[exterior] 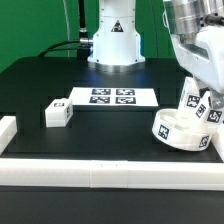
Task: Assemble stool
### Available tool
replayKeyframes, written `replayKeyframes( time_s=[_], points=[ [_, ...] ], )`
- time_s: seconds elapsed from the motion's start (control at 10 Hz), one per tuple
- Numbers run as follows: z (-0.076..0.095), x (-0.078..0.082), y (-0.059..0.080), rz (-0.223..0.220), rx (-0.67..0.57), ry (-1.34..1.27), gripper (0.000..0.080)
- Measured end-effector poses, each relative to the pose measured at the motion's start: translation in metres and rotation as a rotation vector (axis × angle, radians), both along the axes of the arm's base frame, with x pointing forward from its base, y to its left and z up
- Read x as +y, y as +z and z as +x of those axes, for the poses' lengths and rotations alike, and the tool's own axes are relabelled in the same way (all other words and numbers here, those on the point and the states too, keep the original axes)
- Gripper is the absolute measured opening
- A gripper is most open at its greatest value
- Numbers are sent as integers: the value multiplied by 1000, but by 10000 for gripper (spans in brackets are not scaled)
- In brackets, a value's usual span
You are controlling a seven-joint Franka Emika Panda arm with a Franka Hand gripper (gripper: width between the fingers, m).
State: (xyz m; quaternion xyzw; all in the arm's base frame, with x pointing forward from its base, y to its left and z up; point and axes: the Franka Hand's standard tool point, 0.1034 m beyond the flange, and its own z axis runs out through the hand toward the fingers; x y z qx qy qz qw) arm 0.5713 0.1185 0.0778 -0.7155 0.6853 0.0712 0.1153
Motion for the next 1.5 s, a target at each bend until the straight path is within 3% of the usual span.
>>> replayKeyframes(
  time_s=[0.3,0.4,0.5,0.6,1.0,1.3,1.5],
  points=[
    [0,1,0,6,7,-28,347],
    [0,1,0,6,7,-27,557],
    [0,1,0,7,8,-22,557],
    [-1,2,2,11,14,-1,633],
    [8,-3,24,19,-32,50,649],
    [6,-2,22,11,-48,134,649],
    [9,1,23,-16,-70,415,649]
  ],
)
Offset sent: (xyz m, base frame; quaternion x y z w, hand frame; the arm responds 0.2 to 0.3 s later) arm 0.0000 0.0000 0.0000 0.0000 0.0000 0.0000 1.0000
